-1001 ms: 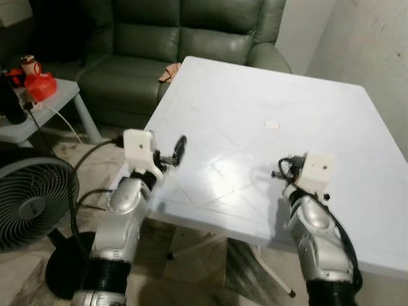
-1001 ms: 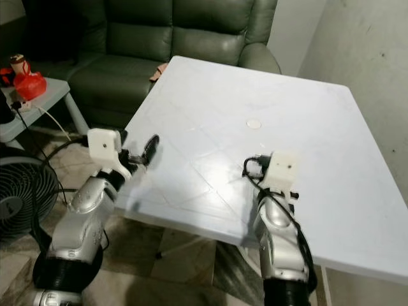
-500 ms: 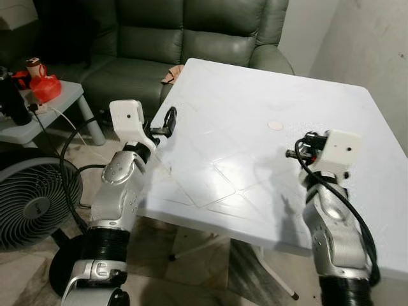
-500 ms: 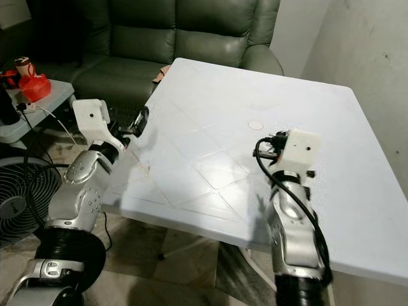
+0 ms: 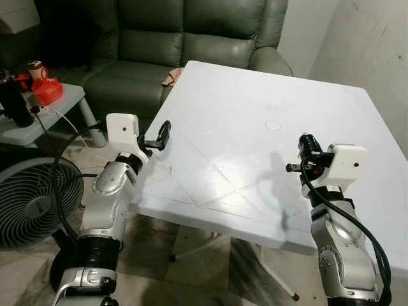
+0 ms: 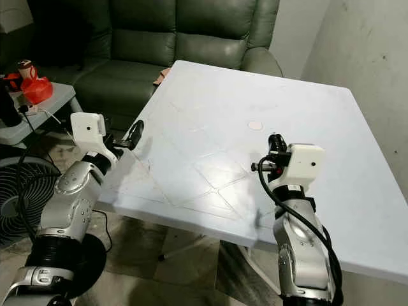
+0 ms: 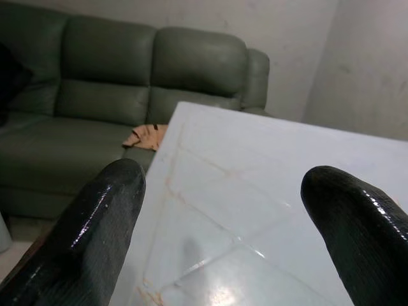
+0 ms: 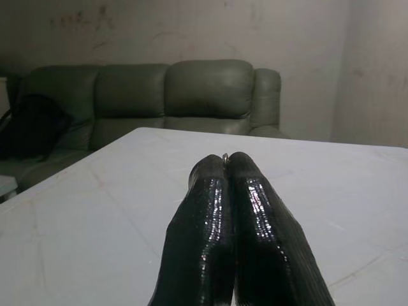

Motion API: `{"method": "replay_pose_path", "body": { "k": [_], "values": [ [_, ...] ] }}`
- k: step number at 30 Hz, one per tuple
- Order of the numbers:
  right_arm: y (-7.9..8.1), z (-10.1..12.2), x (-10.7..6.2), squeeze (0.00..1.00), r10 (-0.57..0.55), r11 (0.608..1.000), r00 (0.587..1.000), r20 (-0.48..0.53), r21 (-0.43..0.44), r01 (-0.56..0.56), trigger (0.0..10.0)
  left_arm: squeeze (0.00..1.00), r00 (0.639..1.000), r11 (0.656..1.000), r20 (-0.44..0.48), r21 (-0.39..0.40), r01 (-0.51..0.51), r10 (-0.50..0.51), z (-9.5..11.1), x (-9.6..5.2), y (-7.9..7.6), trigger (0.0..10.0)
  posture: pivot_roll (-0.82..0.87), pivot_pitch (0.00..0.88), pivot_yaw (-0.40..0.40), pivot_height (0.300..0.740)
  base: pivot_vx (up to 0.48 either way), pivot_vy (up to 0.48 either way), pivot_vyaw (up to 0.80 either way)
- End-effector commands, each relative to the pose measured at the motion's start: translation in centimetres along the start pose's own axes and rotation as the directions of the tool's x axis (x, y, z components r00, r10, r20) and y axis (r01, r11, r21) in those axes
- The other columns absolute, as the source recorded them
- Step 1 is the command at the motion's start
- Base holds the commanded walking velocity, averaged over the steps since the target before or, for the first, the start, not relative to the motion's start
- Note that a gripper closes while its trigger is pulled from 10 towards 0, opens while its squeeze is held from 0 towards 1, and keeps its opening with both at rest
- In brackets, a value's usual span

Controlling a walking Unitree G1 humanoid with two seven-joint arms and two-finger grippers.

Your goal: Hang keys on a hook

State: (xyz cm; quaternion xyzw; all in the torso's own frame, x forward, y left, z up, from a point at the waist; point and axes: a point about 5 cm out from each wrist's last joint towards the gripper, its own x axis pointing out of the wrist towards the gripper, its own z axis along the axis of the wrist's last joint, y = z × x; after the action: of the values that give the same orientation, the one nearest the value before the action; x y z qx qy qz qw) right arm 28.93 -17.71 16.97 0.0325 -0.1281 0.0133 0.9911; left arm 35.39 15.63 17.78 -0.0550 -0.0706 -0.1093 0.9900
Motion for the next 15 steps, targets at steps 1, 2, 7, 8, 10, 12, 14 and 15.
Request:
{"method": "replay_pose_path", "body": {
  "k": [1,2,7,8,10,12,14,15],
  "values": [
    [-0.3,-0.2,0.1,0.0,-0.009,1.0,1.0,-0.018,-0.024,0.009,10.0,0.0,1.0,1.0,0.031,0.014,-0.003,0.003,0.8,0.3,0.4,10.0,-0.02,0.0,-0.03,0.74,0.0,0.0,-0.5],
    [-0.3,-0.3,0.1,0.0,-0.013,1.0,1.0,-0.02,-0.022,0.012,10.0,0.0,0.999,1.0,0.034,0.017,-0.005,0.004,0.9,0.3,0.4,10.0,-0.02,0.0,-0.03,0.74,0.0,0.0,-0.5],
    [-0.5,-0.3,0.2,0.0,-0.031,1.0,0.999,-0.015,-0.004,0.031,10.0,0.0,0.999,0.999,0.043,0.027,-0.026,0.025,1.2,0.9,0.6,10.0,-0.03,0.0,-0.019,0.74,0.0,0.0,-0.78],
    [-0.5,-0.3,0.2,0.0,-0.027,1.0,1.0,-0.015,-0.008,0.027,10.0,0.0,0.999,0.999,0.045,0.031,-0.024,0.022,1.3,0.9,0.6,10.0,-0.03,0.0,-0.019,0.74,0.0,0.0,-0.78],
    [-0.4,-0.3,0.3,0.0,-0.028,1.0,0.999,-0.015,-0.013,0.028,10.0,0.0,0.999,0.999,0.049,0.036,-0.021,0.019,1.3,1.2,0.5,10.0,-0.04,0.0,-0.012,0.74,0.0,0.0,-0.78],
    [-0.3,-0.3,0.3,0.0,-0.03,0.999,0.999,-0.014,-0.019,0.029,10.0,0.0,0.999,0.999,0.05,0.035,-0.02,0.018,1.4,1.3,0.5,10.0,-0.04,0.0,-0.012,0.74,0.0,0.0,-0.78],
    [-0.3,-0.4,0.3,0.0,-0.029,0.999,0.999,-0.016,-0.025,0.029,10.0,0.0,0.998,0.999,0.055,0.032,-0.017,0.016,1.5,1.5,0.3,10.0,-0.04,0.0,-0.012,0.74,0.0,0.0,-0.78],
    [-0.2,-0.4,0.4,0.0,-0.029,0.999,0.999,-0.016,-0.027,0.029,10.0,0.0,0.998,0.999,0.053,0.028,-0.016,0.014,1.5,1.6,0.2,10.0,-0.04,0.0,-0.008,0.74,0.0,0.0,-0.78]
  ]
}}
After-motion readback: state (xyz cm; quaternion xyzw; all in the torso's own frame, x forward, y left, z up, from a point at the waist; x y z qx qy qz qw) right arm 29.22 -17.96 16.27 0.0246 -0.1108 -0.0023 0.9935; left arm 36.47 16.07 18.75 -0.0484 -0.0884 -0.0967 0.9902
